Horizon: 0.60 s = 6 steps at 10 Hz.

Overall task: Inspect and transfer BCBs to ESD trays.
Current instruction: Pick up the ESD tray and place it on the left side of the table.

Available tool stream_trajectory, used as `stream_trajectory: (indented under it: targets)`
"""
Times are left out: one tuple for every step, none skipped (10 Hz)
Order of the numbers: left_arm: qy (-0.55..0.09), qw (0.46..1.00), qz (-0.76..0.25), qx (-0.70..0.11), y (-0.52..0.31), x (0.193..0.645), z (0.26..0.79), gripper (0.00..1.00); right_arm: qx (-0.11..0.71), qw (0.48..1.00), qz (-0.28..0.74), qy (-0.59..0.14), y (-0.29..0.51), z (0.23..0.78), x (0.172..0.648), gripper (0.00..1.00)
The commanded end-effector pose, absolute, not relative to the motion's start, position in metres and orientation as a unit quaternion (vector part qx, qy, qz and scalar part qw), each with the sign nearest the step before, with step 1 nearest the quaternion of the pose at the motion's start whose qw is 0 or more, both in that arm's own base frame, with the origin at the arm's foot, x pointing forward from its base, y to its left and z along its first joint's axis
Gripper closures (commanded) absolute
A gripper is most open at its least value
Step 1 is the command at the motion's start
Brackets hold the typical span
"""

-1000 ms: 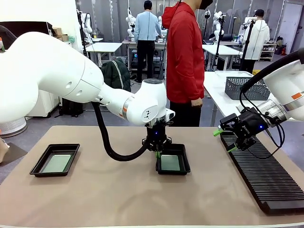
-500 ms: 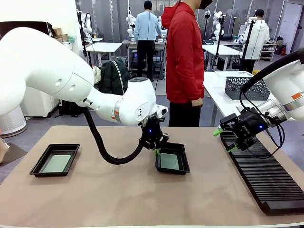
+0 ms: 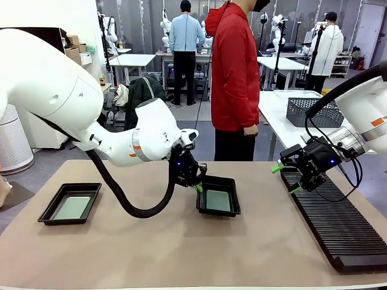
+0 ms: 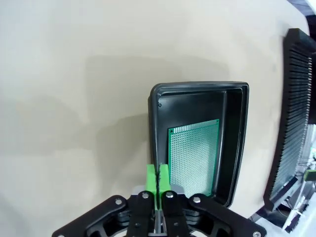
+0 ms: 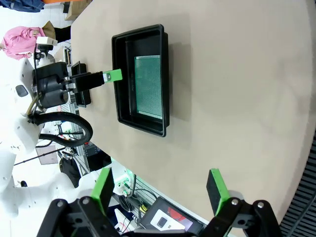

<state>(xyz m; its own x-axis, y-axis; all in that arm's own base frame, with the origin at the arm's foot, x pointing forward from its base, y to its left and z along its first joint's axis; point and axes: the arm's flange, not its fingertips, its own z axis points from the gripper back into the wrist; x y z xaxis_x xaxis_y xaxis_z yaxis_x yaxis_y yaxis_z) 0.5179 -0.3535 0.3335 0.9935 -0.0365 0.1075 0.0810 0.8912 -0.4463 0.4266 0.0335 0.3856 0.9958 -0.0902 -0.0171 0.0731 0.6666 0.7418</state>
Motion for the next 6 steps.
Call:
stream_trajectory:
  targets:
    - [-0.048,0.959,-0.039,-0.276,-0.322,0.51,0.331,1.0,0.398,0.916,-0.055,-0.01,0.035,0.387,0.428,0.0]
    - [-0.051,0.954,-0.039,-0.291,-0.312,0.51,0.331,1.0,0.398,0.916,-0.055,-0.01,0.035,0.387,0.428,0.0]
    - [-0.057,0.95,-0.039,-0.304,-0.301,0.509,0.333,1.0,0.398,0.916,-0.055,-0.01,0.035,0.387,0.428,0.0]
    - [-0.063,0.949,-0.034,-0.307,-0.288,0.505,0.337,1.0,0.398,0.916,-0.055,-0.01,0.035,0.387,0.428,0.0]
    - [-0.068,0.949,-0.029,-0.307,-0.272,0.501,0.343,1.0,0.398,0.916,-0.055,-0.01,0.035,0.387,0.428,0.0]
    - [-0.068,0.951,-0.029,-0.302,-0.256,0.497,0.349,1.0,0.398,0.916,-0.055,-0.01,0.035,0.387,0.428,0.0]
